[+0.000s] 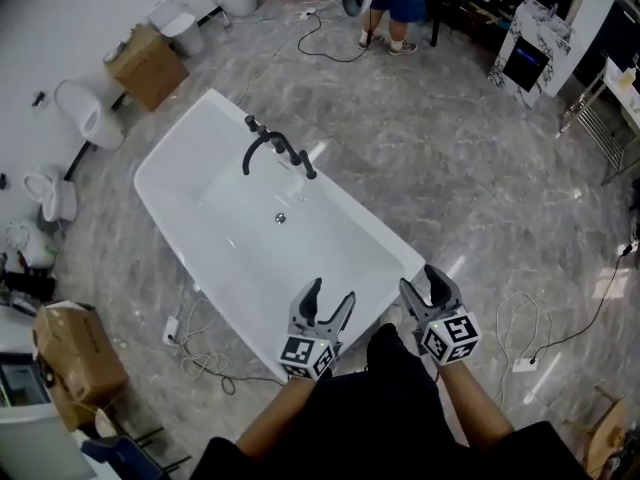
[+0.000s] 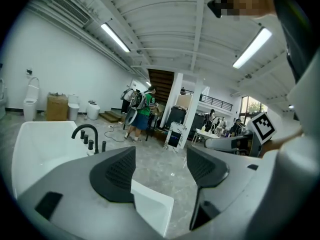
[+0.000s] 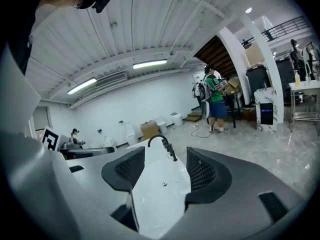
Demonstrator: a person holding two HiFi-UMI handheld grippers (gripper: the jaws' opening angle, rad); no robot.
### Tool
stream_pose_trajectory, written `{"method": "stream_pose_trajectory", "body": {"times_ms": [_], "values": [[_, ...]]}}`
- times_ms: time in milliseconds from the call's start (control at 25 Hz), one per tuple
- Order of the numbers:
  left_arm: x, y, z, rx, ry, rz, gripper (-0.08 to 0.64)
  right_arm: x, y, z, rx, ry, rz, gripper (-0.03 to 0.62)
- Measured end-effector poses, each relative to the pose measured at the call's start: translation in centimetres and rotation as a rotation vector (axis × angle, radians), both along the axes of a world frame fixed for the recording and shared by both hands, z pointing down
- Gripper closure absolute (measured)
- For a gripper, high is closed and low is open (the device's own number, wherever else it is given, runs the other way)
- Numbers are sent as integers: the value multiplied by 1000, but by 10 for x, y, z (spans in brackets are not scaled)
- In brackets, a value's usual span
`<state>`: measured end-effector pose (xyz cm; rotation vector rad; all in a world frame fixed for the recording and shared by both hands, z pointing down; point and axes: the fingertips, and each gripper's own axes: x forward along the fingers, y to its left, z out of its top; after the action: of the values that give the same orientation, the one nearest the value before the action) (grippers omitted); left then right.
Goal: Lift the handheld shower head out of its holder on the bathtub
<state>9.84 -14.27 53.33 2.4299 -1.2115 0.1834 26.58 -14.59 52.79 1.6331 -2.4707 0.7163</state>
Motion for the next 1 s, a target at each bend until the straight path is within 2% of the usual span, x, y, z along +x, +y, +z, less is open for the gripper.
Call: {"method": "stream_pose_trajectory", "body": {"times_ms": [200,440,800,1000], "values": [[11,-15,-4,20,27,-65,264,12,-21,10,-11,-3,-51,360],[13,-32,1,-7,24,-139,264,16,-49,8,-9,-8,-115,360],[23,-47,5,-3,21,-186,264,23,-78,16,-12,19,-188,360],[19,-49,23,-28,23,-210,264,20,-82,18,-12,62,-182,360]]}}
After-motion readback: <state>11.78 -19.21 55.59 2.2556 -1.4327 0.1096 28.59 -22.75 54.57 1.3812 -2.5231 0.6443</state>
